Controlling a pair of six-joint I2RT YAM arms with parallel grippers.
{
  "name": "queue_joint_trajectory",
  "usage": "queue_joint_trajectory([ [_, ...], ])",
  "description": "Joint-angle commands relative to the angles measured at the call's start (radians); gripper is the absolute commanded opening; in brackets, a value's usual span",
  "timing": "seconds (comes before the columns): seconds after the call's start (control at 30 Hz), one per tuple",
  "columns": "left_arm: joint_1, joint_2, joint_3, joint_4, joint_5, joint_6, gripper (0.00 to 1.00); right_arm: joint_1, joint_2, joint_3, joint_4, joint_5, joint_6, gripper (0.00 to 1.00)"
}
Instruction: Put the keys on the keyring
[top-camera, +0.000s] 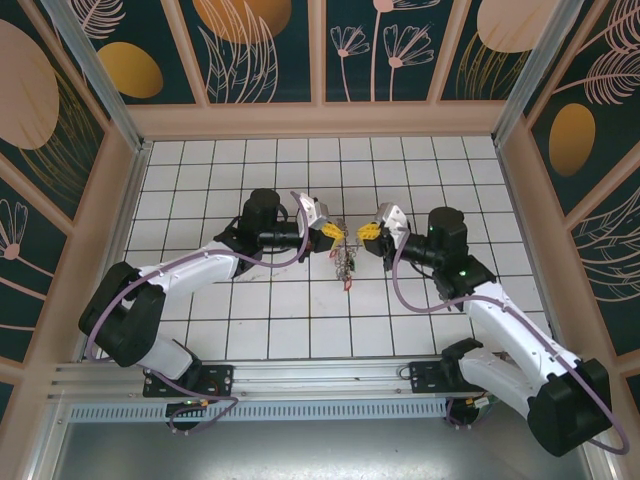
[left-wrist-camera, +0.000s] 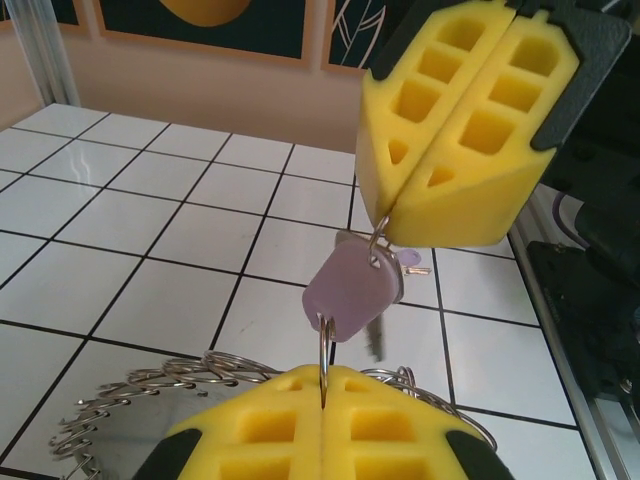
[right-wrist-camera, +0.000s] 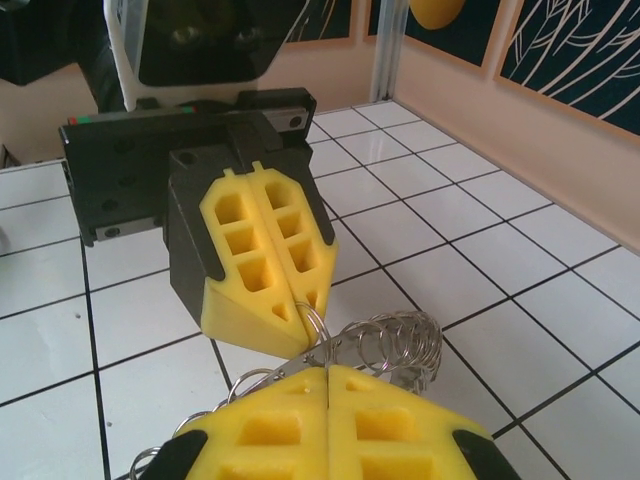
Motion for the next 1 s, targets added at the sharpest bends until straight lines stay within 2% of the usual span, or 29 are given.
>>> queue_joint_trajectory([
  [0.0, -0.007, -0.038, 0.008, 0.064, 0.027, -0.01, 0.0, 0.022, 0.022, 0.048, -0.013, 0.014, -0.06, 0.0],
  [0.53, -0.007, -0.031, 0.004, 0.066, 0.006, -0.01, 0.0, 0.039, 0.099, 0.076, 0.05, -0.076, -0.017, 0.0],
  [0.97, -0.007, -0.021, 0.009, 0.072, 0.009, -0.014, 0.0, 0.054, 0.116, 0.063, 0.12, -0.032, 0.007, 0.0],
])
